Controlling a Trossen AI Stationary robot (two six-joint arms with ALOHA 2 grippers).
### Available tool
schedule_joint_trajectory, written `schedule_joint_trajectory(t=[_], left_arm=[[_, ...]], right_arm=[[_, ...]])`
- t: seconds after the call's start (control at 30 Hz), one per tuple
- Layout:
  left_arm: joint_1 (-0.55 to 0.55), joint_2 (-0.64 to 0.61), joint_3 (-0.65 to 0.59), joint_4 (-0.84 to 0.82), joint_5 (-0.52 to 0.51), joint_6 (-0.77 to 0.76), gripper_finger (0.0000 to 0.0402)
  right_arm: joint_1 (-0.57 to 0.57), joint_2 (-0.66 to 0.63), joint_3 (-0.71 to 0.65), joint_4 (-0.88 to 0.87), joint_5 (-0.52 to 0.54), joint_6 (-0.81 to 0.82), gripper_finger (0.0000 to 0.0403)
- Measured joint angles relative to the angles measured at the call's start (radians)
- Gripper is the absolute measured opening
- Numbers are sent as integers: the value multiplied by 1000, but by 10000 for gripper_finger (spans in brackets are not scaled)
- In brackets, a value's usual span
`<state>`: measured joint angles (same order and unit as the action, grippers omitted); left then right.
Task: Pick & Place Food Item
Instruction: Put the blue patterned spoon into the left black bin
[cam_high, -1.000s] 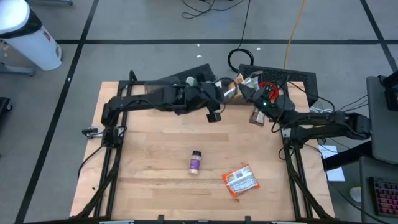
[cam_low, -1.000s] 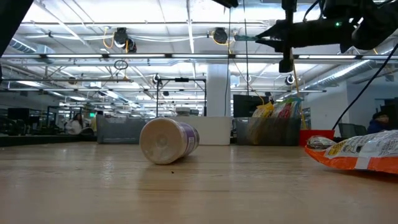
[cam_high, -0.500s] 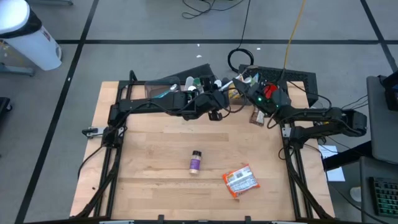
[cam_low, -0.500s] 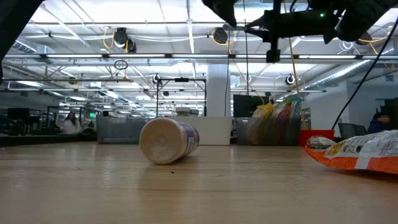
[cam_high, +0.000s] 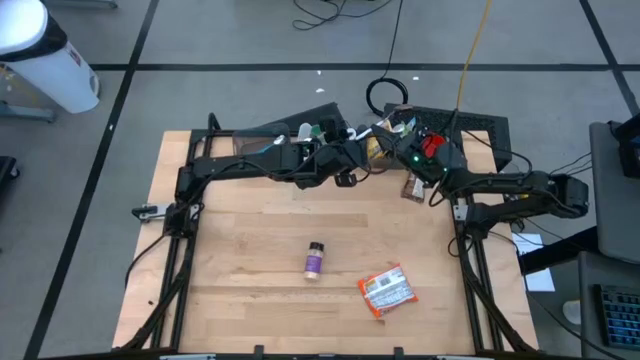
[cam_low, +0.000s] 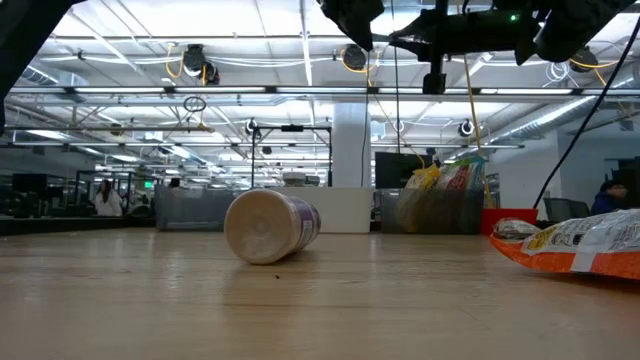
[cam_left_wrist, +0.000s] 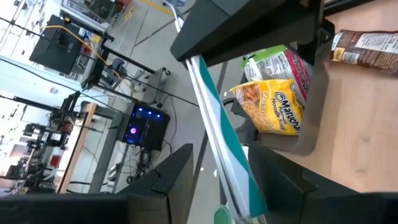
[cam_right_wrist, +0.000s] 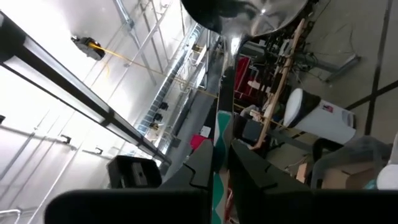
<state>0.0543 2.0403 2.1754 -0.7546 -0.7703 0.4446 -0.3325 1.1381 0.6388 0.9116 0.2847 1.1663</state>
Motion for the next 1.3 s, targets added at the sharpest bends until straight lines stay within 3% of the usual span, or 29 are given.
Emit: schedule_joint_trajectory(t=[0.4, 1.3], left_arm=[[8, -1, 0, 6, -4, -20, 53], [23, -11, 0, -4, 82, -193, 41]], right_arm=[[0, -1, 0, 5, 2, 23, 19], [0, -2, 0, 7, -21, 13, 23]])
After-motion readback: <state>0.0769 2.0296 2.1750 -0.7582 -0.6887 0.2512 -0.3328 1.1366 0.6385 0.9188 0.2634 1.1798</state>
